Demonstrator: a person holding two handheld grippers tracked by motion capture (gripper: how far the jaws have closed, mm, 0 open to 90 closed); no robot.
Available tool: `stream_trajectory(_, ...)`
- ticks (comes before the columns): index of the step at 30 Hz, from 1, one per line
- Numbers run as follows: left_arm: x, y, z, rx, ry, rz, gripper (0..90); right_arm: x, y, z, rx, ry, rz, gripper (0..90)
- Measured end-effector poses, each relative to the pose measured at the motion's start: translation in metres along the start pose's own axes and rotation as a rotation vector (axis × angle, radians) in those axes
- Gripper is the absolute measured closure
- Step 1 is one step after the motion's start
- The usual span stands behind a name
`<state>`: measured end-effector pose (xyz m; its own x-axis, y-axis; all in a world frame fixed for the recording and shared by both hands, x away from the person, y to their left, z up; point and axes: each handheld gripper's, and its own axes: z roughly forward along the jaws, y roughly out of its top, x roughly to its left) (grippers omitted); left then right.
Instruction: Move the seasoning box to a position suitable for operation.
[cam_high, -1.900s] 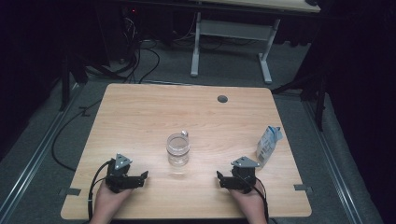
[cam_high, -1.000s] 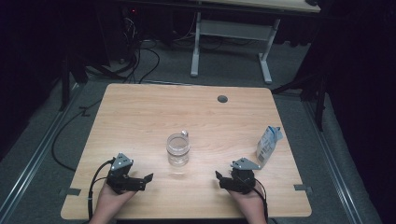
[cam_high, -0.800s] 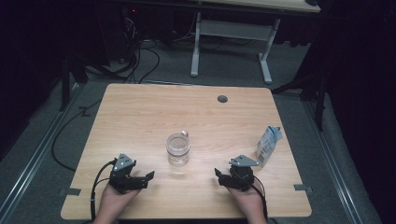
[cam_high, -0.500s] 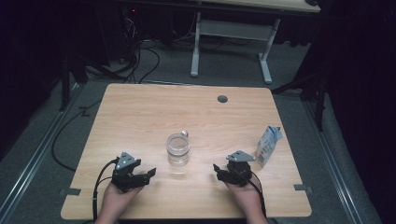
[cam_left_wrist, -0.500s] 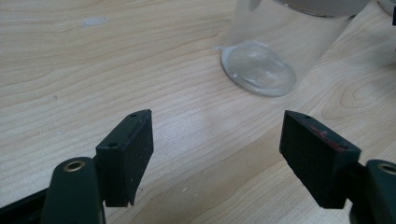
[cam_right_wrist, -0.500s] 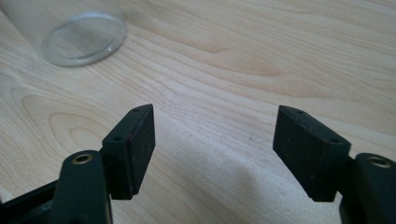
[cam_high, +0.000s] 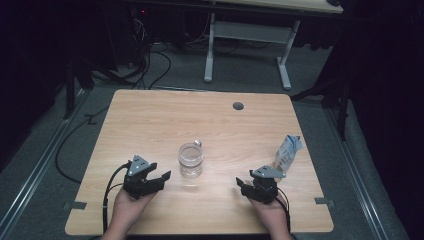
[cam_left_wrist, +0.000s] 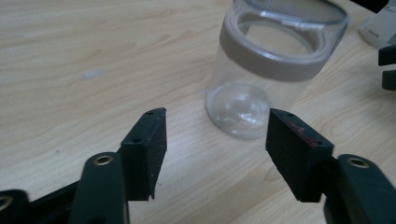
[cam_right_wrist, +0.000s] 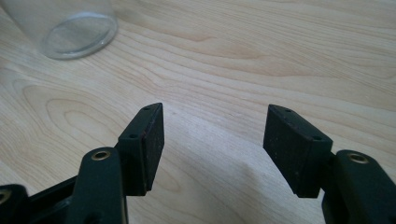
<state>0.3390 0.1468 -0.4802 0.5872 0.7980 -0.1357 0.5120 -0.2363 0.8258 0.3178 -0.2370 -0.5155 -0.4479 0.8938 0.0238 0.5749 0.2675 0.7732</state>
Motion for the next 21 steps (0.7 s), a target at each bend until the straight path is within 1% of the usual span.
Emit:
stream_trajectory(2,0.0,0.007,0.0,-0.011,-0.011,-0.014,41.9,-0.004,-0.002,-0.002,0.002,-0.002,0.006,38.7)
stream_trajectory(3,0.0,0.014,0.0,-0.01,-0.024,-0.023,42.3,-0.004,-0.003,-0.002,0.002,-0.001,0.009,38.7)
stream_trajectory(4,0.0,0.014,0.0,-0.01,-0.024,-0.023,42.3,-0.004,-0.003,-0.002,0.002,-0.001,0.009,38.7)
stream_trajectory(7,-0.006,0.028,0.003,-0.014,-0.017,0.003,43.4,-0.007,-0.003,-0.003,-0.001,-0.006,0.015,38.4)
stream_trajectory(8,-0.007,0.031,0.004,-0.025,-0.017,0.002,43.5,-0.006,-0.003,-0.003,-0.001,-0.005,0.015,38.5)
stream_trajectory(9,-0.007,0.031,0.004,-0.025,-0.017,0.002,43.6,-0.006,-0.003,-0.003,-0.002,-0.005,0.015,38.4)
stream_trajectory(10,-0.009,0.037,0.006,-0.034,-0.012,0.002,43.6,-0.006,-0.003,-0.003,-0.003,-0.003,0.013,38.4)
stream_trajectory(11,-0.009,0.037,0.006,-0.034,-0.012,0.002,44.3,-0.006,-0.003,-0.003,-0.003,-0.003,0.013,38.4)
stream_trajectory(13,-0.01,0.043,0.008,-0.043,-0.013,-0.001,45.1,-0.006,-0.003,-0.003,-0.001,-0.002,0.014,38.3)
stream_trajectory(15,-0.011,0.05,0.012,-0.044,-0.012,0.003,47.3,-0.005,-0.003,-0.002,0.001,0.004,0.012,38.3)
stream_trajectory(17,-0.012,0.055,0.015,-0.053,-0.01,0.007,50.8,-0.004,-0.003,-0.002,0.003,0.004,0.008,38.2)
stream_trajectory(20,-0.014,0.063,0.021,-0.07,-0.01,0.006,53.2,-0.003,-0.003,-0.002,0.003,0.005,0.001,38.2)
stream_trajectory(21,-0.014,0.066,0.023,-0.069,-0.012,0.008,56.0,-0.002,-0.003,-0.002,0.003,0.007,0.004,38.2)
